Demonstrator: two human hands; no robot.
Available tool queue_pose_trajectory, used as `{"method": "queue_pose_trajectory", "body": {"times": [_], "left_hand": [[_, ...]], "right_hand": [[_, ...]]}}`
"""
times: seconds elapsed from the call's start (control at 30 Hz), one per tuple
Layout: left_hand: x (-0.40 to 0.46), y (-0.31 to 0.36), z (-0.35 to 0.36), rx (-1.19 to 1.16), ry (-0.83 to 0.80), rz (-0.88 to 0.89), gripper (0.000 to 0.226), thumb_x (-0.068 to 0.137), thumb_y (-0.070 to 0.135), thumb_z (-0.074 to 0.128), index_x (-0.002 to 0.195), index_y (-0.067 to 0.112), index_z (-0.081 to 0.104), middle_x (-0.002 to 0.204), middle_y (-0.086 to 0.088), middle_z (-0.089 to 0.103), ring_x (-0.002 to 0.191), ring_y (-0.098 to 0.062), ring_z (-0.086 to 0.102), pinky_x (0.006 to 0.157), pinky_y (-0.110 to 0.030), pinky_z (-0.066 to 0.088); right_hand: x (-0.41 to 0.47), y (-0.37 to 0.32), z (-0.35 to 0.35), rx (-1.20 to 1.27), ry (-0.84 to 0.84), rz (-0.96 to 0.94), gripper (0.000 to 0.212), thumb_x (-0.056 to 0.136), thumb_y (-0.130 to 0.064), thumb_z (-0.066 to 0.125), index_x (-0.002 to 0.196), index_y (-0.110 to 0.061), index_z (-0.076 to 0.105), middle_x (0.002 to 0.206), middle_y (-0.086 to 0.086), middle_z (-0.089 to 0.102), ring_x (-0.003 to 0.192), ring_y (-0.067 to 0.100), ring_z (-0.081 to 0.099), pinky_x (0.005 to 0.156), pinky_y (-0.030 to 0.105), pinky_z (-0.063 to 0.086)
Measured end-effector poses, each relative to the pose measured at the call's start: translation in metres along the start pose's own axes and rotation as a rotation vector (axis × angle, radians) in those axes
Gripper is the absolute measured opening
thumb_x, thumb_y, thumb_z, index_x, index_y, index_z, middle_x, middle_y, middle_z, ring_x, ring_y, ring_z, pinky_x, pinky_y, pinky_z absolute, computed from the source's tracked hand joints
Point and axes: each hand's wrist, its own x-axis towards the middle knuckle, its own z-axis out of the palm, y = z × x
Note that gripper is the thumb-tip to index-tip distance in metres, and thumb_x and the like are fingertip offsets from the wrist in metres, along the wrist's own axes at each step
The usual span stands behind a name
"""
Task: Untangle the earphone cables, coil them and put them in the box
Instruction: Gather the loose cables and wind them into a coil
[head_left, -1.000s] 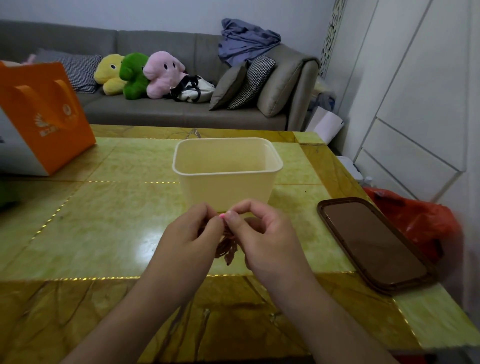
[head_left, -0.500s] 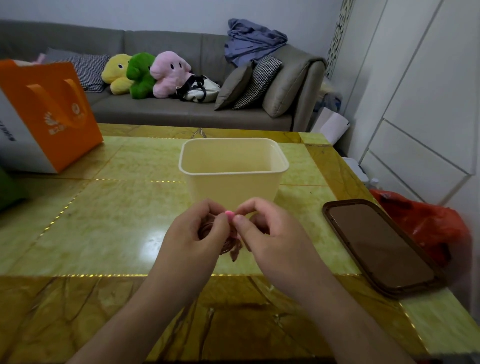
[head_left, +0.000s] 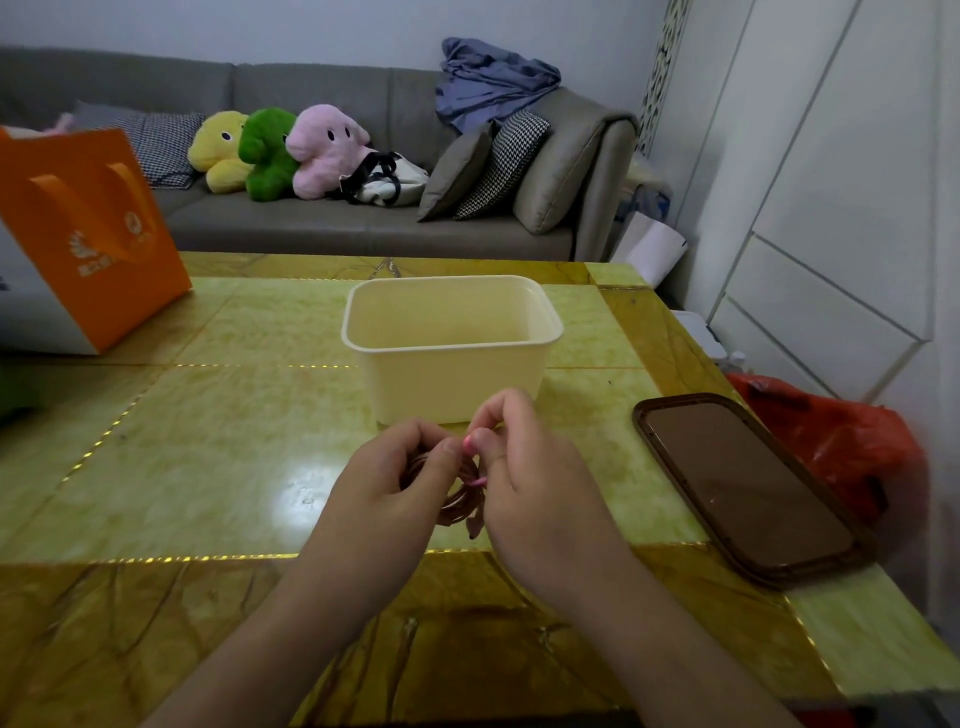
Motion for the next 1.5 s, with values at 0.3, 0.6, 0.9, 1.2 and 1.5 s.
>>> {"method": "queue_pose_trajectory", "body": {"times": [0.3,0.6,0.9,1.2,1.5], "left_hand": [[0.001,0.005,-0.004,0.058,-0.035,0.041,0.020,0.105,0.017,0.061,0.089,0.007,0.067,0.065,-0.001,0.066,0.058,-0.012,0.062,0.060,-0.037,0.059],[0.007,-0.001,-0.013,-0.262,0.038,-0.161,0.026,0.104,0.019,0.062,0.084,0.007,0.073,0.060,-0.004,0.046,0.056,-0.017,0.047,0.055,-0.031,0.054],[0.005,0.004,0.000,-0.650,-0.057,-0.227,0.012,0.093,0.013,0.064,0.090,0.003,0.060,0.067,0.000,0.023,0.052,-0.013,0.020,0.050,-0.027,0.035],[0.000,0.008,0.001,-0.436,0.049,-0.138,0.019,0.105,0.012,0.056,0.090,0.004,0.065,0.059,0.004,0.049,0.047,-0.010,0.035,0.049,-0.024,0.048],[0.000,0.012,0.004,-0.294,0.112,-0.102,0.021,0.108,0.015,0.053,0.098,0.003,0.068,0.059,0.003,0.060,0.046,-0.007,0.056,0.054,-0.029,0.058]], "right_hand": [[-0.001,-0.008,0.002,0.071,0.039,-0.016,0.008,0.112,-0.032,0.045,0.105,-0.034,0.050,0.082,-0.002,0.069,0.068,0.021,0.070,0.060,0.053,0.058],[0.007,-0.004,-0.026,0.065,-0.042,-0.128,0.027,0.100,-0.001,0.067,0.108,-0.025,0.072,0.091,-0.011,0.066,0.089,0.004,0.066,0.076,0.014,0.052],[0.007,0.007,-0.015,0.035,0.123,-0.243,0.024,0.096,0.003,0.071,0.096,-0.019,0.077,0.088,-0.007,0.070,0.064,0.013,0.066,0.055,0.027,0.054],[0.009,0.003,-0.010,0.538,0.013,0.087,0.018,0.099,0.008,0.066,0.102,-0.007,0.077,0.089,0.010,0.080,0.076,0.041,0.073,0.050,0.038,0.061],[0.004,-0.003,-0.008,0.599,-0.173,0.115,0.051,0.089,0.018,0.061,0.123,-0.019,0.070,0.103,0.001,0.074,0.082,0.016,0.071,0.064,0.030,0.056]]}}
